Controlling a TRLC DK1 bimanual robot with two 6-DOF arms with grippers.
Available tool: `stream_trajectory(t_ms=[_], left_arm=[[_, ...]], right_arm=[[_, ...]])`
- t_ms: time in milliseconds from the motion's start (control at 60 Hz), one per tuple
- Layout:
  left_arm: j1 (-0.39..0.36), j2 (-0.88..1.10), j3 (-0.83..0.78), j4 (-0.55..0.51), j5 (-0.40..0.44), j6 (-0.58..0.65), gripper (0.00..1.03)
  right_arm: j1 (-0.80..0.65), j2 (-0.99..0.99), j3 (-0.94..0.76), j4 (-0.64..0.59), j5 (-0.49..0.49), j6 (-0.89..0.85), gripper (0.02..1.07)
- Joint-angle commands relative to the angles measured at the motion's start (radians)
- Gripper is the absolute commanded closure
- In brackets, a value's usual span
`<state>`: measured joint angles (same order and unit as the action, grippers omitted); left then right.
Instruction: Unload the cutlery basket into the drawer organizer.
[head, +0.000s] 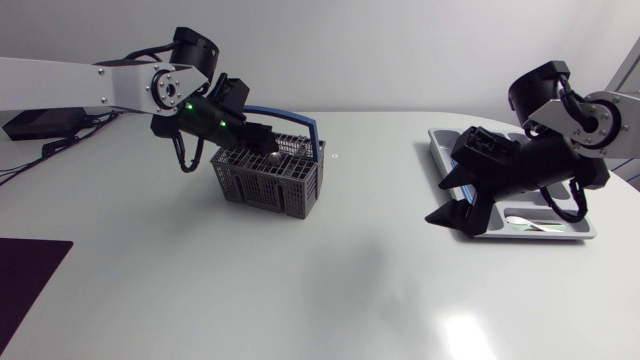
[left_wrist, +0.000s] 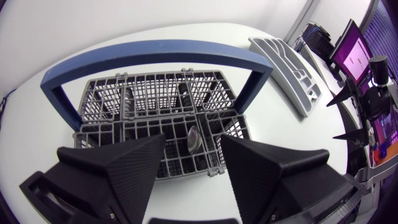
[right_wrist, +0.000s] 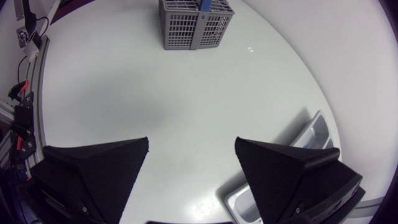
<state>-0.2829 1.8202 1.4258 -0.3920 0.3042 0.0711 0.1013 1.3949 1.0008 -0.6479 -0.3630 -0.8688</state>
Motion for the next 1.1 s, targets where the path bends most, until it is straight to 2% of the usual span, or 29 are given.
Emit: stream_trajectory(t_ms=[0, 133, 183, 417, 667, 783, 950, 1083], left_arm=[[-0.006, 0.042, 0.038, -0.005, -0.004, -0.028, 0.48], [-0.007, 0.073, 0.059, -0.005, -0.004, -0.040, 0.50], [-0.007, 0.079, 0.061, -0.005, -0.004, -0.044, 0.57], [-0.007, 0.114, 0.082, -0.005, 0.006, -0.053, 0.75], [-0.006, 0.129, 0.088, -0.030, 0.069, -0.051, 0.84], [0.001, 0.129, 0.087, -0.039, 0.088, -0.050, 0.84], [0.008, 0.128, 0.084, -0.039, 0.115, -0.054, 0.99], [0.008, 0.126, 0.078, -0.039, 0.122, -0.054, 0.99]], right_arm=[[0.028, -0.002, -0.030, 0.011, -0.004, 0.039, 0.07], [0.064, -0.004, -0.051, 0.036, -0.004, 0.068, 0.07], [0.080, -0.002, -0.057, 0.047, -0.004, 0.077, 0.07], [0.129, 0.004, -0.074, 0.073, -0.001, 0.106, 0.07], [0.153, 0.015, -0.077, 0.085, 0.002, 0.117, 0.07], [0.153, 0.016, -0.079, 0.086, 0.002, 0.117, 0.07], [0.155, 0.013, -0.088, 0.088, 0.002, 0.117, 0.07], [0.159, 0.012, -0.096, 0.088, 0.002, 0.117, 0.07]])
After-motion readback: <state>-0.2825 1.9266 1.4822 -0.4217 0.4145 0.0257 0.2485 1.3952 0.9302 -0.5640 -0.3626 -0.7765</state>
